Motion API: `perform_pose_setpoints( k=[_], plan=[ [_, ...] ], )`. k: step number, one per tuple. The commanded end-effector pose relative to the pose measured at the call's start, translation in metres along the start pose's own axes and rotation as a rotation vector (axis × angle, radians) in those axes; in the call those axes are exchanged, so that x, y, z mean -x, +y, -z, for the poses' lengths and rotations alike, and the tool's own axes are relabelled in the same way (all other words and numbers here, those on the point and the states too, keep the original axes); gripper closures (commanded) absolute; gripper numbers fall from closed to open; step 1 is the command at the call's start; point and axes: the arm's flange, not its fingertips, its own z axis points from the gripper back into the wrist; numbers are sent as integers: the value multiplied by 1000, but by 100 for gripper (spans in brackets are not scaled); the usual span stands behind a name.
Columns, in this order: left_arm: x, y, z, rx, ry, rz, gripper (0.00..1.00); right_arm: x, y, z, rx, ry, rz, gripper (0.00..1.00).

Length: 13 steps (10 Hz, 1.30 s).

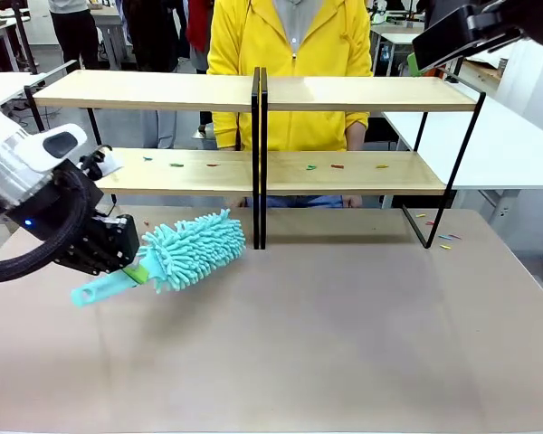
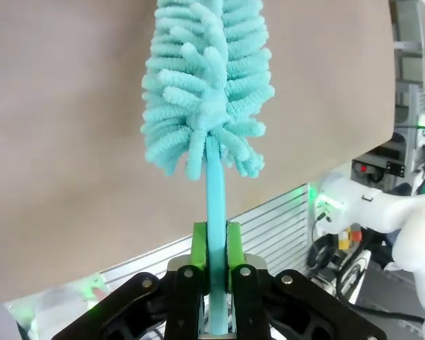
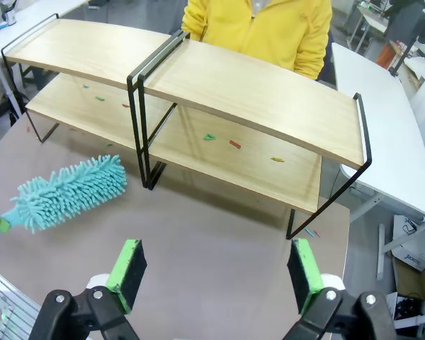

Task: Clean the shelves.
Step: Clean another randomly selected level of the Shelf with the Duster.

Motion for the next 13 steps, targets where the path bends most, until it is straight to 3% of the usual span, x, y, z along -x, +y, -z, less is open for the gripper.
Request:
perform_pose_setpoints(
  k=[1, 2, 3, 4, 8, 9, 13],
  plan=[
    [8, 6, -29, 5, -24, 16, 88, 0, -1, 0, 4, -1, 5, 0],
    [0, 0, 0, 0, 0, 0, 88, 0, -1, 0, 4, -1, 5, 0],
    [-1, 2, 10, 20, -167, -40, 88, 0, -1, 0, 4, -1, 5, 0],
    [-2, 1, 25, -16, -244, -64, 88, 0, -1, 0, 4, -1, 5, 0],
    [6, -8, 66, -149, -348, -4, 88, 0, -1, 0, 4, -1, 5, 0],
    [5, -10, 73, -173, -386, 13, 100, 0, -1, 0, 4, -1, 5, 0],
    [0, -10, 105, -212, -296, 105, 100, 0, -1, 0, 4, -1, 5, 0]
  ],
)
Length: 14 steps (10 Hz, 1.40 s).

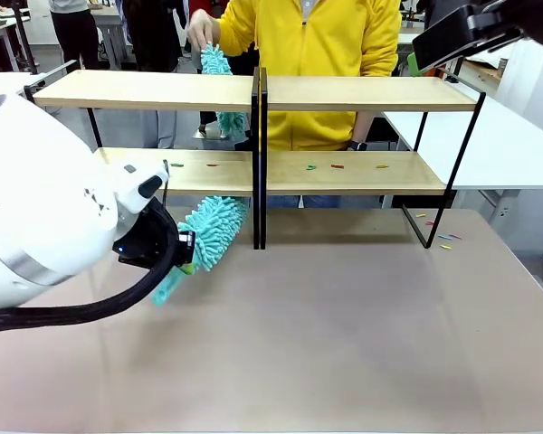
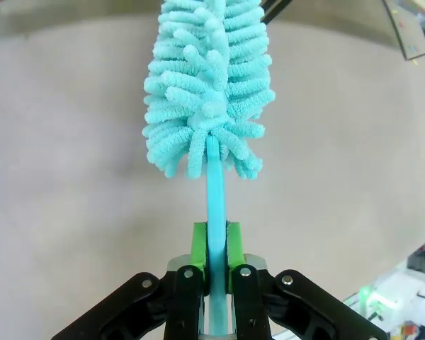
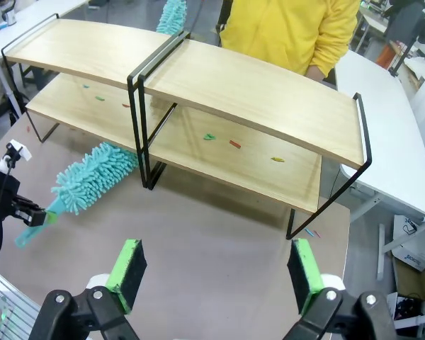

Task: Clean the shelves.
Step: Clean another randomly selected level of the Shelf with the Duster.

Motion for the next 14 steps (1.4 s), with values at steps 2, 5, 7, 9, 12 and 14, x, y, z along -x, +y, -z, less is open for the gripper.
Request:
perform_pose_setpoints(
  k=[2, 5, 7, 9, 12, 14],
  plan=[
    [26, 23, 19, -28, -36, 33, 100, 0, -1, 0, 4, -1, 5, 0],
    [28, 29, 40, -49, -36, 61, 100, 0, -1, 0, 4, -1, 5, 0],
    [29, 31, 46, -61, -23, 63, 100, 0, -1, 0, 4, -1, 5, 0],
    [29, 32, 45, -51, -31, 59, 100, 0, -1, 0, 4, -1, 5, 0],
    [32, 28, 44, -27, -38, 79, 100, 0, -1, 0, 4, -1, 5, 0],
    [34, 27, 42, 26, 10, 103, 100, 0, -1, 0, 4, -1, 5, 0]
  ],
)
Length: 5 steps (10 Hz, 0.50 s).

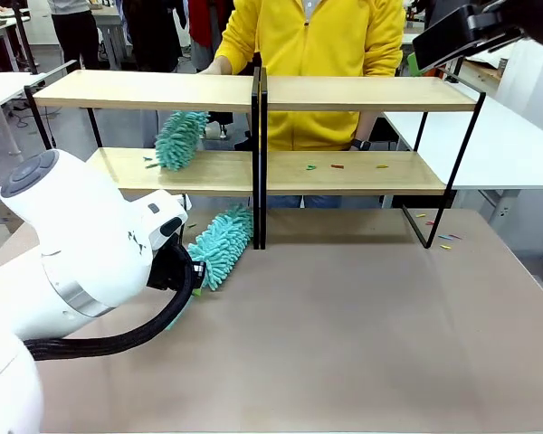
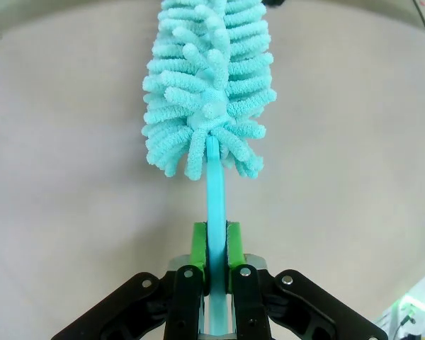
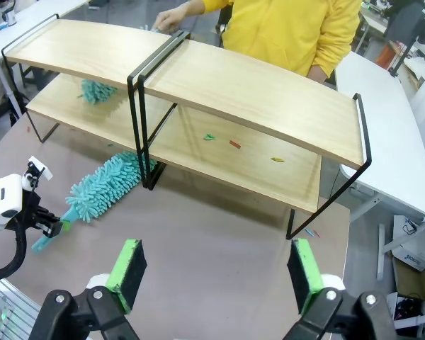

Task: Clean the shelves.
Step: Clean another randomly selected level of the Shelf with the Duster.

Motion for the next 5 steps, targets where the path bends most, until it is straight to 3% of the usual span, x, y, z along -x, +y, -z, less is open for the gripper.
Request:
perform_pose_setpoints(
  k=[1, 5],
  plan=[
    [21, 17, -14, 53, 6, 27, 100, 0, 0, 0, 4, -1, 5, 0],
    [21, 18, -14, 38, -13, 23, 100, 0, 0, 0, 4, -1, 5, 0]
  ],
)
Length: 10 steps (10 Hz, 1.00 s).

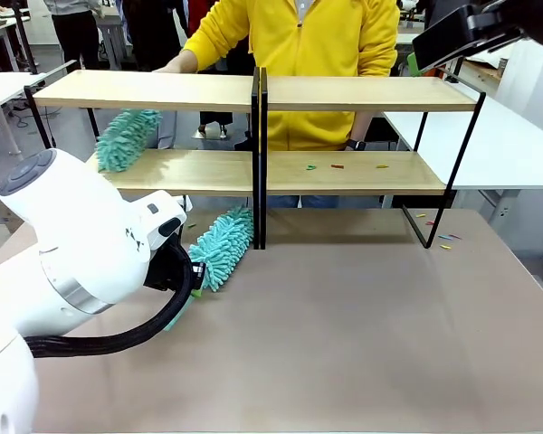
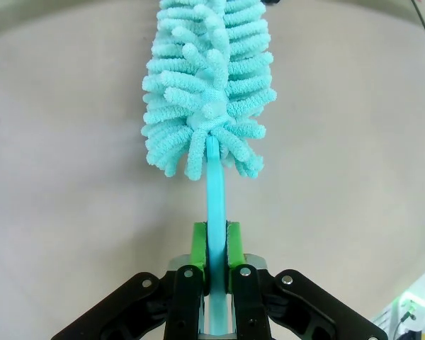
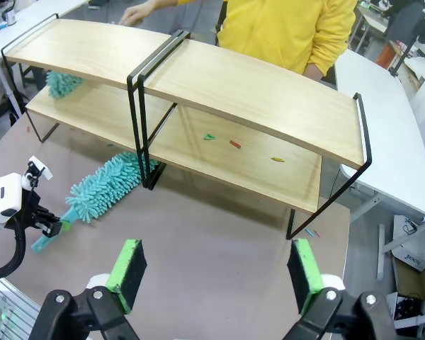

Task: Clean the shelves.
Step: Clean another randomly selected level of the Shelf with the Duster.

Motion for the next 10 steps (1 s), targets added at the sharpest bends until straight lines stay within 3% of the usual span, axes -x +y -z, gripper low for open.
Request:
perform_pose_setpoints(
  k=[1, 7, 10],
  plan=[
    [20, 16, -15, 22, -36, 9, 100, 0, -1, 0, 4, -1, 5, 0],
    [7, 32, -14, -176, -115, -168, 100, 0, -1, 0, 4, -1, 5, 0],
    [6, 36, -22, -283, -109, -258, 100, 0, -1, 0, 4, -1, 5, 0]
  ],
)
